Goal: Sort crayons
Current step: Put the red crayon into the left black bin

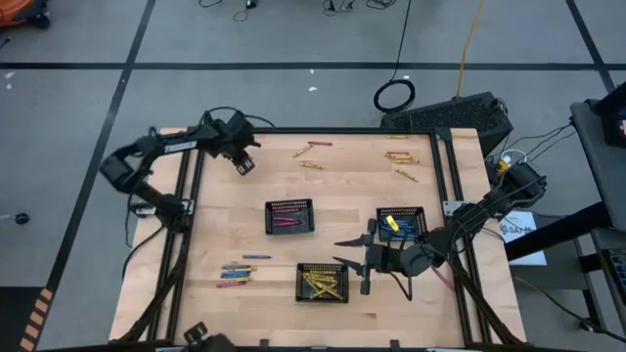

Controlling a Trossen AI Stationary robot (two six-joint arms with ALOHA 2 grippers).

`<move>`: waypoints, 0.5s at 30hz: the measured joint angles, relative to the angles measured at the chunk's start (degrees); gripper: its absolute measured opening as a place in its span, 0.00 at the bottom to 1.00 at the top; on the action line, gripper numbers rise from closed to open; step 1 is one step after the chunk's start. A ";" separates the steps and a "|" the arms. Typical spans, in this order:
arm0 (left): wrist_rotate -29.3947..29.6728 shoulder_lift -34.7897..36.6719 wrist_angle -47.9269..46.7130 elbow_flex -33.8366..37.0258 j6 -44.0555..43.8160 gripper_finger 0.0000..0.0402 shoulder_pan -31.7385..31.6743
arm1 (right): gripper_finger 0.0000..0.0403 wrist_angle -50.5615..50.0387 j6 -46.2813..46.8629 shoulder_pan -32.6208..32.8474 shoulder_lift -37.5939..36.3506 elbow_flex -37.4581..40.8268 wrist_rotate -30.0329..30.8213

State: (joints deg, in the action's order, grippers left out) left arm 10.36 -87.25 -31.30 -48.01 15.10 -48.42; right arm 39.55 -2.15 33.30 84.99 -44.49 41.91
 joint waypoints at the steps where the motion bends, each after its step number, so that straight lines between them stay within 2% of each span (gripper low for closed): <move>1: 0.70 -1.01 0.15 -0.28 2.34 0.33 0.02 | 0.35 0.00 0.00 0.00 0.00 0.00 0.00; 6: 2.35 -3.78 0.73 -0.44 11.94 0.33 0.16 | 0.35 0.00 0.02 0.00 0.00 0.00 0.00; 15: 1.25 -6.24 2.88 -0.44 20.74 0.33 -0.23 | 0.35 -0.59 0.65 0.00 0.00 0.00 0.00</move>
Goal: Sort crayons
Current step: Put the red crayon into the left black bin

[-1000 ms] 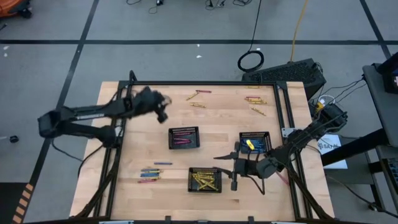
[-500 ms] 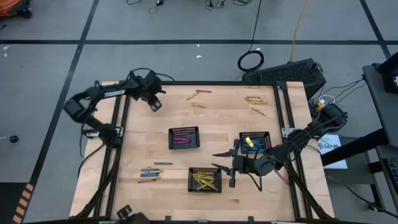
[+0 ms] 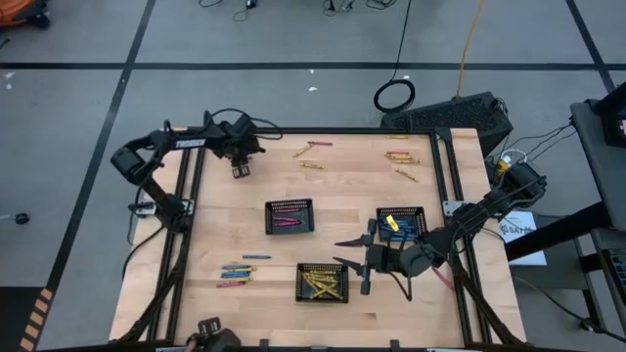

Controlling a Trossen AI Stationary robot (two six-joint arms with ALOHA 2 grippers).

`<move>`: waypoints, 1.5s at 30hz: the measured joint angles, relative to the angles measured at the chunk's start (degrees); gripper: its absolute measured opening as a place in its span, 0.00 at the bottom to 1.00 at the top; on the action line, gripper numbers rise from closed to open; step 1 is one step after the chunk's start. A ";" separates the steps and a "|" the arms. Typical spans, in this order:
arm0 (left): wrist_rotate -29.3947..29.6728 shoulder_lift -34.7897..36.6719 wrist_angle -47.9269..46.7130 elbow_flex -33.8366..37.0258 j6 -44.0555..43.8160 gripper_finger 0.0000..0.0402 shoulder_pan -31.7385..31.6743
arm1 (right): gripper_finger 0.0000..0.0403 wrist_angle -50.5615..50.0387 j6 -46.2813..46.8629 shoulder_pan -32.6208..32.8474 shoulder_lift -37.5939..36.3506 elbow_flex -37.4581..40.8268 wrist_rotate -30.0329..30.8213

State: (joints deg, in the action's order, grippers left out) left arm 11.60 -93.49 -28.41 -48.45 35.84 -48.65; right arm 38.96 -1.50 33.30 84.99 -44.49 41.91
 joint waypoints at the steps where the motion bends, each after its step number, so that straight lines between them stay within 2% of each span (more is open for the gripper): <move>1: -0.46 -0.47 0.43 -0.02 0.81 0.33 -0.19 | 0.35 -0.31 0.36 0.00 0.00 0.00 0.00; 8: -1.90 -2.66 1.32 -0.26 2.15 0.33 -0.45 | 0.35 -1.14 1.09 0.00 0.00 0.00 -0.02; 11: -3.11 -2.69 1.27 -0.22 2.62 0.30 -0.50 | 0.35 -1.12 1.09 0.00 0.00 0.00 -0.01; 19: -3.89 -2.76 0.26 -0.29 1.95 0.03 -0.49 | 0.35 -1.14 1.09 0.00 0.00 0.00 -0.02; 24: -3.48 -2.34 -1.41 -1.78 -1.30 0.03 0.64 | 0.35 -1.14 1.09 0.00 0.00 0.00 -0.02; 29: -6.72 2.62 -0.63 -2.67 -11.41 0.00 3.94 | 0.35 -1.12 1.08 0.00 0.00 0.00 -0.02; 35: -17.83 14.46 5.76 1.58 -21.73 0.00 13.91 | 0.35 -1.12 1.09 0.02 0.00 0.00 -0.02; 39: -23.46 21.95 17.10 6.15 -29.39 0.00 24.83 | 0.35 -1.12 1.08 0.04 0.00 0.00 0.00; 45: -23.89 24.97 30.33 11.12 -38.28 0.00 41.24 | 0.35 -1.09 1.16 0.04 0.00 0.00 -0.02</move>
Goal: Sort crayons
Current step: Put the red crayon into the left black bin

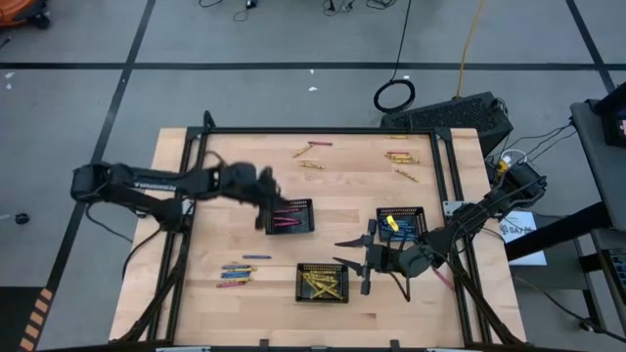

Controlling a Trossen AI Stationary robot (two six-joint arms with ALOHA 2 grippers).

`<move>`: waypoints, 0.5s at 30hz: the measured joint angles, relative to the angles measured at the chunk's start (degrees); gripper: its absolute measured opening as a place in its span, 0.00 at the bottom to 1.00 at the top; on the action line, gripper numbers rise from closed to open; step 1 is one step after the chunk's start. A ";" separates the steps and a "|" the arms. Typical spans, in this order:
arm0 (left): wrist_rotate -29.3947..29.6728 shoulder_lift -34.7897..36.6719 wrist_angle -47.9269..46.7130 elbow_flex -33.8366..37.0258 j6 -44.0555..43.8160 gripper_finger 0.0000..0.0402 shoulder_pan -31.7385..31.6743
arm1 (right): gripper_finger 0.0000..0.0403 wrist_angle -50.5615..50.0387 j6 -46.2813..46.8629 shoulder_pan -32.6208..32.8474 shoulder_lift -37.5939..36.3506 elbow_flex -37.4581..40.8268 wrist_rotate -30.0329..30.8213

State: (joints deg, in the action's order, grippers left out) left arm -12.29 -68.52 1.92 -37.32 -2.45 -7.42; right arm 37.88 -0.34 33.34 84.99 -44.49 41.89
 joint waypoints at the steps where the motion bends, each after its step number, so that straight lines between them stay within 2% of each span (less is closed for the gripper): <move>1: 0.15 -0.01 0.96 0.72 -0.79 0.00 2.29 | 0.35 -0.01 0.22 0.00 0.00 0.00 0.01; 5: 7.06 -2.19 -1.10 1.48 -3.21 0.00 9.21 | 0.35 -0.03 0.99 0.00 0.00 0.00 0.02; 8: 12.31 -3.73 -2.65 1.33 -7.51 0.00 11.52 | 0.35 0.01 1.13 0.00 0.00 0.00 -0.01; 15: 15.42 -8.97 -8.18 1.31 -12.19 0.00 7.41 | 0.35 0.46 1.07 -0.02 -0.02 0.02 0.02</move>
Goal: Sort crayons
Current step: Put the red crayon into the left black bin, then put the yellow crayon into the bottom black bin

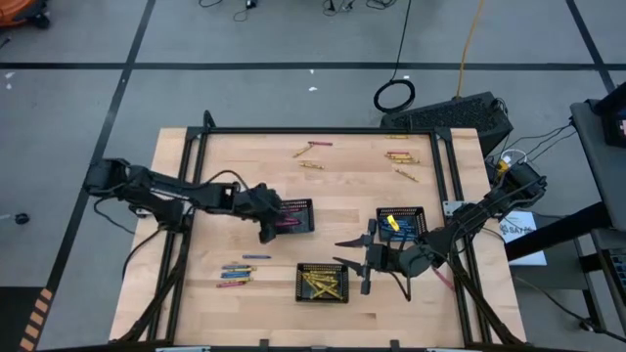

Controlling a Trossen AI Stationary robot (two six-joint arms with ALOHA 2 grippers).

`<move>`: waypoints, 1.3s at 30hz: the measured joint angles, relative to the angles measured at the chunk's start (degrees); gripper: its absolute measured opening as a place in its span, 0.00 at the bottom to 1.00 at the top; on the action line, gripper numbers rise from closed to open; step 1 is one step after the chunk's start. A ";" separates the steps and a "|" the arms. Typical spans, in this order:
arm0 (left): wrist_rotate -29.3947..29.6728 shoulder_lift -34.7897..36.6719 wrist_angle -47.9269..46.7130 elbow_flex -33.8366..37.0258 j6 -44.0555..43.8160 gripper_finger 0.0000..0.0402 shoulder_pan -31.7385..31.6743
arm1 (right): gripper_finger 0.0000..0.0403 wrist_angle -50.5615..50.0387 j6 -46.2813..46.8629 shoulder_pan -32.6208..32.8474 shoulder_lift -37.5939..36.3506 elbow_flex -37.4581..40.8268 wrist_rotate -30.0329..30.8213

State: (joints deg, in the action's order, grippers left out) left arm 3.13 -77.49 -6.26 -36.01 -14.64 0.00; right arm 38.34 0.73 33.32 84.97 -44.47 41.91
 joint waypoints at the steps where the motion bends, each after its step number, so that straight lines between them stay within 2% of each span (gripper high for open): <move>1: 0.54 -0.95 -0.58 -0.21 0.11 0.00 -0.84 | 0.35 0.01 0.00 0.00 0.00 0.00 -0.01; 9: 0.39 -7.00 -3.44 -5.58 6.14 0.01 -3.35 | 0.35 0.39 -0.05 0.00 0.00 0.00 0.00; 16: 0.99 -7.64 -15.13 -11.40 9.45 0.18 -3.35 | 0.35 0.28 0.07 0.00 0.00 0.00 0.00; 21: 5.38 -5.56 -27.11 -15.91 9.11 0.27 -3.29 | 0.35 -0.53 0.11 -0.02 0.00 -0.01 0.00; 24: 11.02 -2.04 -30.06 -15.83 9.08 0.28 -2.23 | 0.35 -1.77 0.13 -0.02 0.00 0.00 0.06; 27: 19.06 3.18 -30.98 -13.55 9.00 0.28 -0.61 | 0.35 -4.40 1.35 -0.06 -0.01 0.00 0.62; 30: 25.55 9.41 -30.40 -9.69 6.55 0.28 1.24 | 0.35 -9.67 5.90 -0.28 -0.02 0.00 4.15; 32: 27.98 13.56 -29.22 -6.28 3.94 0.28 2.63 | 0.35 -14.51 11.04 -0.65 -0.02 0.00 6.25; 39: 31.60 25.50 -20.06 8.97 -5.61 0.28 8.88 | 0.35 -27.68 29.73 -6.08 0.02 0.00 6.03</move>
State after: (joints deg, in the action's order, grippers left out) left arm 34.73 -51.99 -26.33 -27.04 -20.25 8.87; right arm 10.66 30.46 27.24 84.99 -44.47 47.94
